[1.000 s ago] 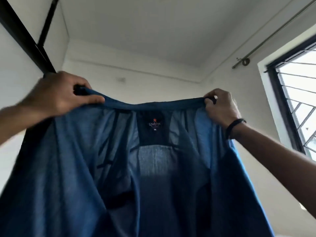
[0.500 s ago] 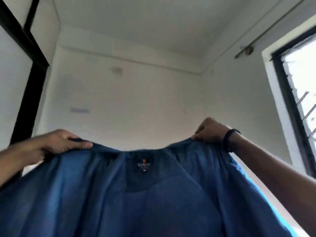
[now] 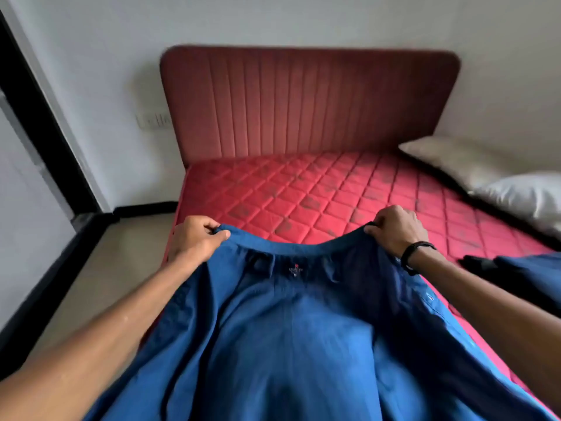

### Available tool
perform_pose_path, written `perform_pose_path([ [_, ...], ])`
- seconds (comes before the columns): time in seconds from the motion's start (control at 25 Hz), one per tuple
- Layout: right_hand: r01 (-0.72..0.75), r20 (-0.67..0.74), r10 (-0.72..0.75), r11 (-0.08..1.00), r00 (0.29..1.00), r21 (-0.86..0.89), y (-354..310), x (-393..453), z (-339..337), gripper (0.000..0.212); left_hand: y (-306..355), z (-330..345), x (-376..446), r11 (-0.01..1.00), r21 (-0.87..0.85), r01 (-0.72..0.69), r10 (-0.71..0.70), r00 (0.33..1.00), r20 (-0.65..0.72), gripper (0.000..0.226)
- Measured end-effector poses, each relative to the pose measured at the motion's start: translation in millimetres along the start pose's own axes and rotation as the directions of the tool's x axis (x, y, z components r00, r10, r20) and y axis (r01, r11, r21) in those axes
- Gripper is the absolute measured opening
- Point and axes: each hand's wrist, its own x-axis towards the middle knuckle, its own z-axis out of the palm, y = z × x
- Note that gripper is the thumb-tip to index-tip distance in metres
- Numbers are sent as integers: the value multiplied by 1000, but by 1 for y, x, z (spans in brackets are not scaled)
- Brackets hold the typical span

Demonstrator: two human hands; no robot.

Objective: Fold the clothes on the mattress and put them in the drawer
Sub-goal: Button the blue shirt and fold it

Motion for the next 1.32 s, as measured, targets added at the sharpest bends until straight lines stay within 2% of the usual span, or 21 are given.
perform_pose_path([
  [0.08,-31,-6,32,996,999,80,10,-30,29,17,-9,31,-29,994,98,-37,44,997,-68,17],
  [0.16,-66,136,34,968,990,240,18,-84,56,18,-18,58,-75,977,167,-130,147,985,-89,17],
  [0.28,-264,370,42,776,928,573,26,-175,95,13,-39,95,-145,967,90,-238,242,970,-38,17],
  [0.4,-353,384,85,611,919,709,33,-232,130,15,-62,125,-194,960,-10,-280,280,957,69,11],
  [0.52,-384,362,151,531,920,755,43,-253,156,15,-73,143,-211,966,54,-252,239,955,174,17],
  [0.6,-398,376,156,541,913,741,47,-256,165,17,-73,151,-210,963,156,-219,188,963,192,15],
  [0.72,-381,365,156,603,918,701,48,-256,170,17,-69,159,-208,956,214,-200,160,968,191,13],
  [0.84,-263,223,151,700,963,663,44,-256,173,17,-65,159,-208,929,219,-299,265,949,172,9],
  [0.92,-160,97,128,717,987,678,38,-257,175,13,-61,149,-212,922,162,-352,334,934,124,8],
  [1.0,-93,40,93,693,995,714,30,-258,176,13,-56,142,-219,961,-2,-275,275,958,78,7],
  [1.08,-127,105,72,628,992,767,28,-261,180,14,-58,144,-226,965,-261,-35,72,988,134,7],
  [1.16,-197,190,71,554,979,809,29,-264,183,13,-64,152,-231,866,-446,227,-121,960,254,8],
  [1.24,-261,263,74,529,962,808,33,-263,185,8,-69,161,-231,780,-496,383,-237,913,332,6],
  [1.32,-303,306,80,503,949,809,35,-260,184,6,-70,166,-228,749,-502,431,-264,890,370,2],
])
